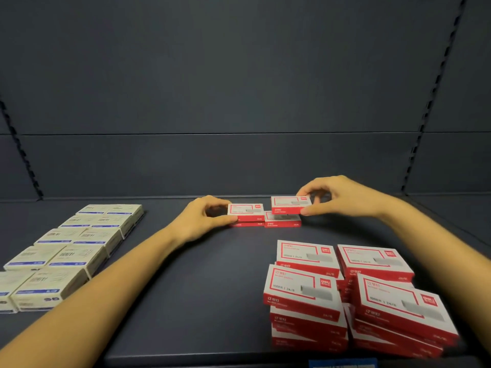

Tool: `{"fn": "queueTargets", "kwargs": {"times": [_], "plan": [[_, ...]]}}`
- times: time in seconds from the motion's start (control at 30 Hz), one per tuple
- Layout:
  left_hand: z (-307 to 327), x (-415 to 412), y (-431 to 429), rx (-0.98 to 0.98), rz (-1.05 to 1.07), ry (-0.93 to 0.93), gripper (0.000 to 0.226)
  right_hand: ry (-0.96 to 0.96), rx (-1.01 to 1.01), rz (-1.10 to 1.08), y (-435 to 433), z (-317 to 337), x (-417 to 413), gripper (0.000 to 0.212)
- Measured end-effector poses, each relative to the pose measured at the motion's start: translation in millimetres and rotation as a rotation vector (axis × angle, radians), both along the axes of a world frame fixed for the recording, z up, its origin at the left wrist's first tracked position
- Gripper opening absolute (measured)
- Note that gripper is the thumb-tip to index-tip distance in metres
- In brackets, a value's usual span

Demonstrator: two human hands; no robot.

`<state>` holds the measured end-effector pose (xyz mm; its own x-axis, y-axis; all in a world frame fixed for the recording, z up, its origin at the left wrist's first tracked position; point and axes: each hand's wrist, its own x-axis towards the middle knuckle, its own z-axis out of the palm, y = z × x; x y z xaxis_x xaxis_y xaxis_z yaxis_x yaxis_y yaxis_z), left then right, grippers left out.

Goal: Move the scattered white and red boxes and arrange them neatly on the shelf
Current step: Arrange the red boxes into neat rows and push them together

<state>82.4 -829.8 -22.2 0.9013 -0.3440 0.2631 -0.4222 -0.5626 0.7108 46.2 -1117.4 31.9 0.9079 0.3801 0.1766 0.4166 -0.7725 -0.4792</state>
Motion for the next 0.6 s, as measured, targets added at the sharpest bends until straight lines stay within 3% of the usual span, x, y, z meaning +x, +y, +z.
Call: {"fn": "queueTargets", "kwargs": {"times": [0.33, 0.6], "plan": [[-5.6, 3.4, -0.3, -0.03, -0.017, 0.015, 0.028, 0.004, 0.03, -0.047, 2.5, -34.7, 27.7, 0.028], [-6.1, 0.5, -2.4, 0.049, 0.006, -0.027, 0.039, 0.004, 0.05, -0.062, 4.3, -40.0, 26.6, 0.038]]}}
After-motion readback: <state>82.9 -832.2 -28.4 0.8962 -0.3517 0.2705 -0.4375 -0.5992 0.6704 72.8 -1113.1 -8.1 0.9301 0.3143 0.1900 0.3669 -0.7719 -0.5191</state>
